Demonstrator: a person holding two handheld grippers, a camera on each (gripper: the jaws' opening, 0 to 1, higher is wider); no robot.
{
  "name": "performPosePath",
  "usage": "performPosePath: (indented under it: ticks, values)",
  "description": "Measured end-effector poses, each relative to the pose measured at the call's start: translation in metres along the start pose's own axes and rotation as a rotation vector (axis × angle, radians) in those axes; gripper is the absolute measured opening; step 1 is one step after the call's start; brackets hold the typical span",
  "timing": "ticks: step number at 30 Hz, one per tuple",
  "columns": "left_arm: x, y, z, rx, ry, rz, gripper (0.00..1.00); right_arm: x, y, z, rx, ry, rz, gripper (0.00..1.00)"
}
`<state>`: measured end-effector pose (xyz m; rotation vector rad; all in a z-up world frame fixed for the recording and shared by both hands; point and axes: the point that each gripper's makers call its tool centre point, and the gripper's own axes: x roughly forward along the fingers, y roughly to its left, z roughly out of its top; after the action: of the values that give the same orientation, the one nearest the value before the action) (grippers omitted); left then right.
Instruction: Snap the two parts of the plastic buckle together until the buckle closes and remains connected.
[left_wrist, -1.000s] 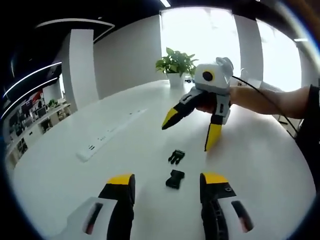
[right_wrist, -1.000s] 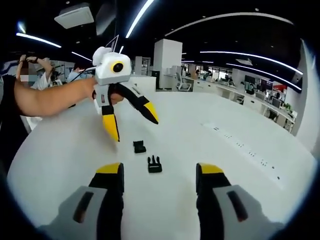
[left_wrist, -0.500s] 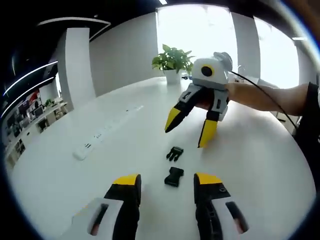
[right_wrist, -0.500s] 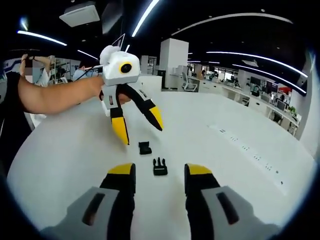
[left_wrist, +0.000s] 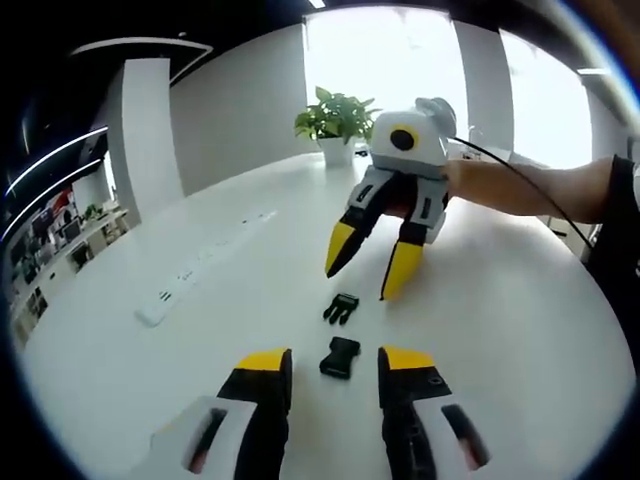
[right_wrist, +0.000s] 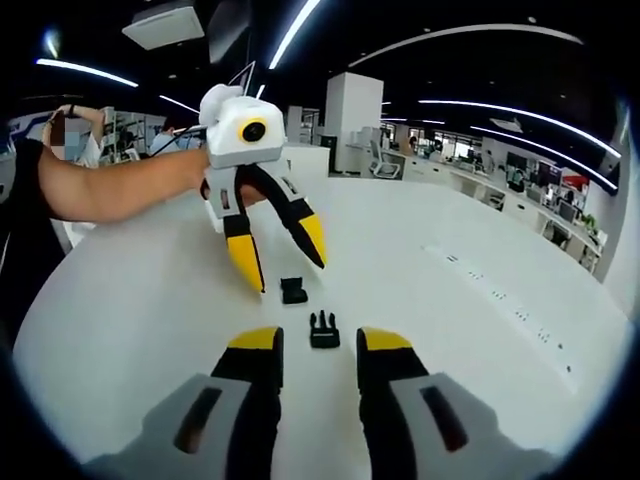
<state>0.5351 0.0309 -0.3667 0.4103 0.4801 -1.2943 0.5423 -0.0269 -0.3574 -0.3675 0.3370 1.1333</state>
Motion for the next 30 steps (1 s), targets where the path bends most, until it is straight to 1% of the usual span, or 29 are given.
performPosePath:
  ticks: [2,6,8,13,21,25,30]
  values:
    - [-0.001,0.0,0.0,0.008,0.002,-0.002,0.29,0.001,0.002,0.001,0.005,-0.007,0.01,0.28]
    - [-0.001,0.001,0.001,0.006,-0.003,-0.006,0.29,0.003,0.012,0.002,0.005,-0.005,0.028,0.26]
    - [-0.001,0.001,0.001,0.007,-0.003,-0.007,0.29,0.003,0.013,0.002,0.007,-0.006,0.029,0.26]
    - [-0.001,-0.001,-0.002,0.008,0.002,-0.019,0.28,0.004,0.01,0.001,-0.004,0.005,0.023,0.25]
    - [0.003,-0.001,-0.003,0.009,-0.008,-0.033,0.25,0.007,0.009,0.0,-0.006,0.014,0.038,0.23]
    - [0.003,-0.001,-0.003,-0.005,-0.008,-0.038,0.24,0.009,0.01,0.003,0.011,-0.011,0.048,0.23]
    - [0.003,0.0,-0.004,-0.007,-0.007,-0.033,0.24,0.01,0.006,0.001,0.009,-0.007,0.043,0.22]
